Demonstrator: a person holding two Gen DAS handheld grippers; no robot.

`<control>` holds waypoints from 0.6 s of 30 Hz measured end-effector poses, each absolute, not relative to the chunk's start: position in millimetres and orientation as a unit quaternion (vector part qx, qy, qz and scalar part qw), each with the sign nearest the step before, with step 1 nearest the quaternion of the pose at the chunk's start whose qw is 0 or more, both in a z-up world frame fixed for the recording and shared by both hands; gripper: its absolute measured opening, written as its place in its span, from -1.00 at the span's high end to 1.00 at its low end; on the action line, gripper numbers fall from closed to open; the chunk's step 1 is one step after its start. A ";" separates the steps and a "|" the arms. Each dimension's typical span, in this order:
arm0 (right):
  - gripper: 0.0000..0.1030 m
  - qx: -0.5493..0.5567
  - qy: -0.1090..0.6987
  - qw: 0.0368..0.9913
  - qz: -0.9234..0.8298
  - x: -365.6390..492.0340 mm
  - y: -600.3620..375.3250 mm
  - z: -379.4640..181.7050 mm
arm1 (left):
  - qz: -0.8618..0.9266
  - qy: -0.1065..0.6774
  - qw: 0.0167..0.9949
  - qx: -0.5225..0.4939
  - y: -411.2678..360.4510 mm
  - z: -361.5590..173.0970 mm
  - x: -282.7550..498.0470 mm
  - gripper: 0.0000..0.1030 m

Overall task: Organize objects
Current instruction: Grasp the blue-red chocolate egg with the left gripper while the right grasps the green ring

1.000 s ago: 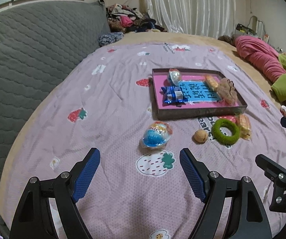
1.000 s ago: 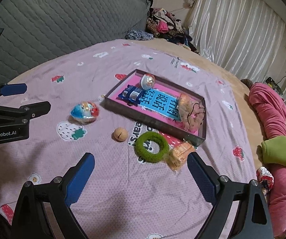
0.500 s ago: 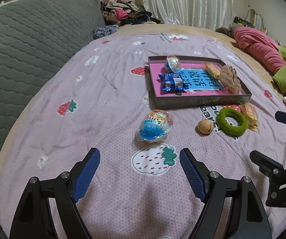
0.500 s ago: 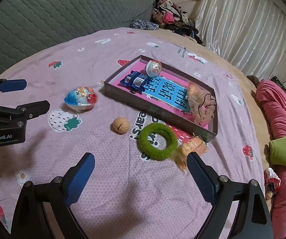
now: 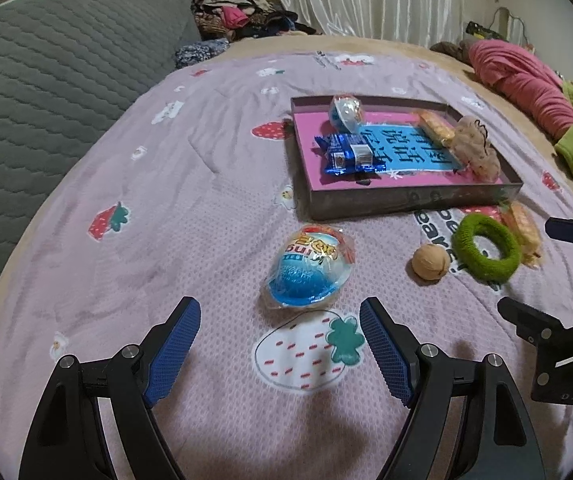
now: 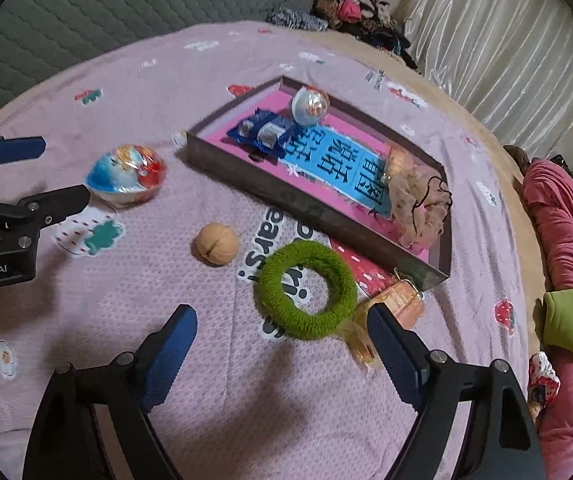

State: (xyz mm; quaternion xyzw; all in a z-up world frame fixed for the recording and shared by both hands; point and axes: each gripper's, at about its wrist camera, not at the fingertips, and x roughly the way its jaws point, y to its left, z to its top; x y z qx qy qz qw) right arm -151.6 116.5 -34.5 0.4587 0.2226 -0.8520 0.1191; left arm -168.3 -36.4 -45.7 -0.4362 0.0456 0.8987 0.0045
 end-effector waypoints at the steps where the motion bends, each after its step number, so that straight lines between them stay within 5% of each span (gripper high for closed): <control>1: -0.68 0.460 0.227 0.120 -0.850 -154.2 115.9 -36.2 | 0.899 0.045 0.005 -0.436 -35.7 -47.7 -171.7 -0.61; 18: -0.59 0.490 0.269 0.121 -0.820 -184.7 106.7 -60.7 | 0.890 0.061 0.039 -0.450 -26.4 -70.7 -216.3 -0.61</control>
